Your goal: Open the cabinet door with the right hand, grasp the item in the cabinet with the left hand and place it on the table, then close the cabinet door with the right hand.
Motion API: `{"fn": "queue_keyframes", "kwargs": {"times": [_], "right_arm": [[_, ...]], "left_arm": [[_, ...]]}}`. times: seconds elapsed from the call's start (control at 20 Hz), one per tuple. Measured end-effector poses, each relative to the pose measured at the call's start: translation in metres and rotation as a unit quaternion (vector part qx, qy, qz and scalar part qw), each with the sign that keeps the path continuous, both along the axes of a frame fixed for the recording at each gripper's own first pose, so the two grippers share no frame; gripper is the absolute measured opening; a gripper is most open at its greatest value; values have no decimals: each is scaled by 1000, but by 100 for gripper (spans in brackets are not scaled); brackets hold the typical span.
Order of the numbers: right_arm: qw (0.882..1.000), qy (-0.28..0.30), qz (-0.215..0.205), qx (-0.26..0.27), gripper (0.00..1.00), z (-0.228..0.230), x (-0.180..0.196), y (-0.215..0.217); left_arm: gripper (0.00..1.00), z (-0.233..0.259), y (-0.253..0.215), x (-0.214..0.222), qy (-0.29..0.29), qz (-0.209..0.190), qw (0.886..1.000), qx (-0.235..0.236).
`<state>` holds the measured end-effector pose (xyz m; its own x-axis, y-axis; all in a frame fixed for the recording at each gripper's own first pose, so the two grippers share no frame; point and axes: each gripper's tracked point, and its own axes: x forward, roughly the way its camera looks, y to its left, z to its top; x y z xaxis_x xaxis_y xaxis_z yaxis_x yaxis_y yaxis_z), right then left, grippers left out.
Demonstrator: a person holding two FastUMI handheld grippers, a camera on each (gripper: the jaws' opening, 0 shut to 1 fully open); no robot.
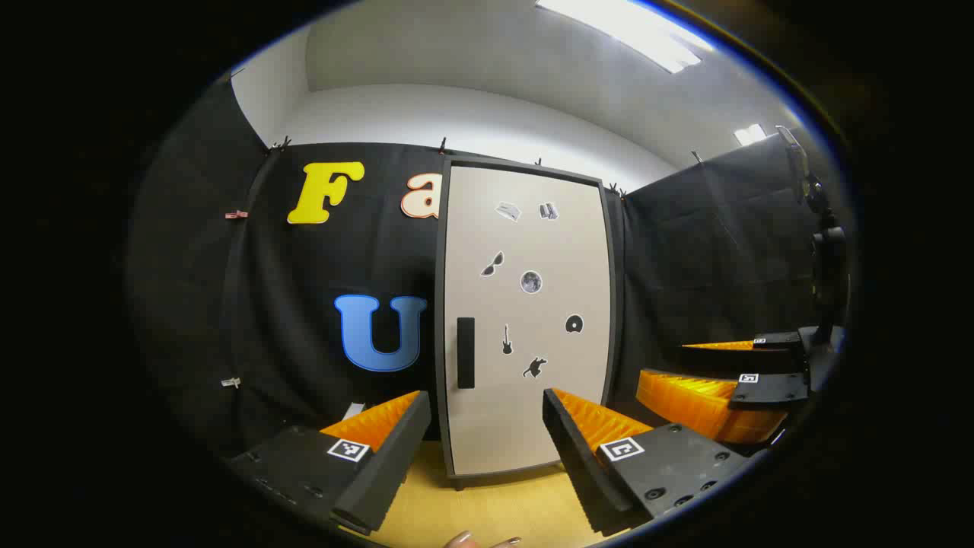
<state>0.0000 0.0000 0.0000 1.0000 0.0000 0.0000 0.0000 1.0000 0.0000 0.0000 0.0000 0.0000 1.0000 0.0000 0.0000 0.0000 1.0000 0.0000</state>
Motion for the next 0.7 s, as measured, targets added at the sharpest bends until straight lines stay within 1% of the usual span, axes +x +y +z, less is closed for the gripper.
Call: {"fn": "queue_keyframes", "kwargs": {"times": [0.25,0.7], "right_arm": [[1000,4,5,-6,98,-3,2,6],[1000,10,10,-11,98,-7,7,9]], "left_arm": [[94,-5,13,2,11,17,1000,3],[94,-3,13,3,7,16,1000,10]]}}
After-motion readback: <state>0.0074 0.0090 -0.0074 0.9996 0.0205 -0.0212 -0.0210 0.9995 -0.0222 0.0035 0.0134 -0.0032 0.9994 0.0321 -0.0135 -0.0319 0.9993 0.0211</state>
